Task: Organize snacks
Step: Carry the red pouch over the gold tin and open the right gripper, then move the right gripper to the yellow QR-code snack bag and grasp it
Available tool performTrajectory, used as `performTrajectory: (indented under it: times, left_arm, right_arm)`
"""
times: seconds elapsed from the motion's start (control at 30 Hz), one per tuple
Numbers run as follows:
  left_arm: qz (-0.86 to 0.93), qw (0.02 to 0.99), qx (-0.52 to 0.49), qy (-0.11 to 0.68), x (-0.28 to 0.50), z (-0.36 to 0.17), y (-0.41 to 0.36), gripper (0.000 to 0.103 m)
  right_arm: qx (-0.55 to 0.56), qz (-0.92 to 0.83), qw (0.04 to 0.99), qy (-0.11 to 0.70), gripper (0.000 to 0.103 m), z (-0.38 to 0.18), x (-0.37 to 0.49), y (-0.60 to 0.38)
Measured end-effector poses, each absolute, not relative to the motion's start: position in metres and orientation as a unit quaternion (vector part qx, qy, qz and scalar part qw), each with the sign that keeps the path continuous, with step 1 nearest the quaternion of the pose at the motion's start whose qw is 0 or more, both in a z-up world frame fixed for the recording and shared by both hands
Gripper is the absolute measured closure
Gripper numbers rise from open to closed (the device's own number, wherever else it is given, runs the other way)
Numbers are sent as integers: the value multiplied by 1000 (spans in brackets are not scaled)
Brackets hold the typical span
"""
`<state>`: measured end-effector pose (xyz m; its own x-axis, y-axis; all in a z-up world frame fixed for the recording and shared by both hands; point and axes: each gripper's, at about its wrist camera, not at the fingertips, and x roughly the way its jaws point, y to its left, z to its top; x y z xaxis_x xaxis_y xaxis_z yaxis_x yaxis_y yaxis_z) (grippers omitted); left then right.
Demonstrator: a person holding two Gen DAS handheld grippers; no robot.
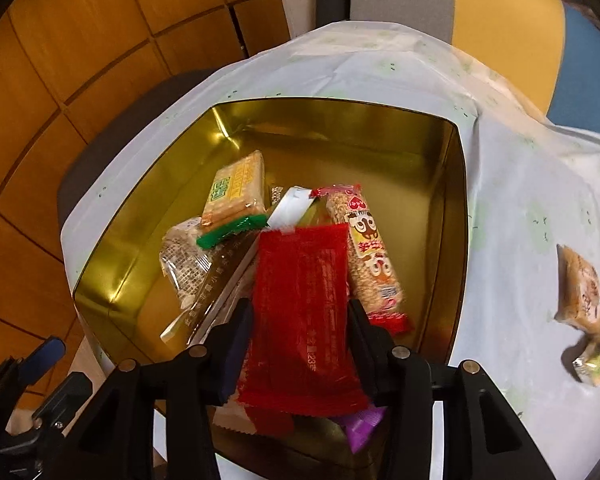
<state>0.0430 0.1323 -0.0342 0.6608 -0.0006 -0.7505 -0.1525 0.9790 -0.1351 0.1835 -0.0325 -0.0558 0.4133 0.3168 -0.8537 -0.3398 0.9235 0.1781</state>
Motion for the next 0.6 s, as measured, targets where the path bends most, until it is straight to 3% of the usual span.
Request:
performTrajectory:
  times: [0.07,0.37,0.6]
  left_arm:
    - [43,906,-93,410,44,-35,132,46]
    - [20,917,-67,393,40,-19,108,46]
    - [-4,921,-43,388,37,-8,84,46]
  right_arm:
    - [1,201,845,496,44,-51,177,-38]
    - [26,171,886,430,42,-16,133,-91]
    - [43,104,901,419,40,-20,100,-151]
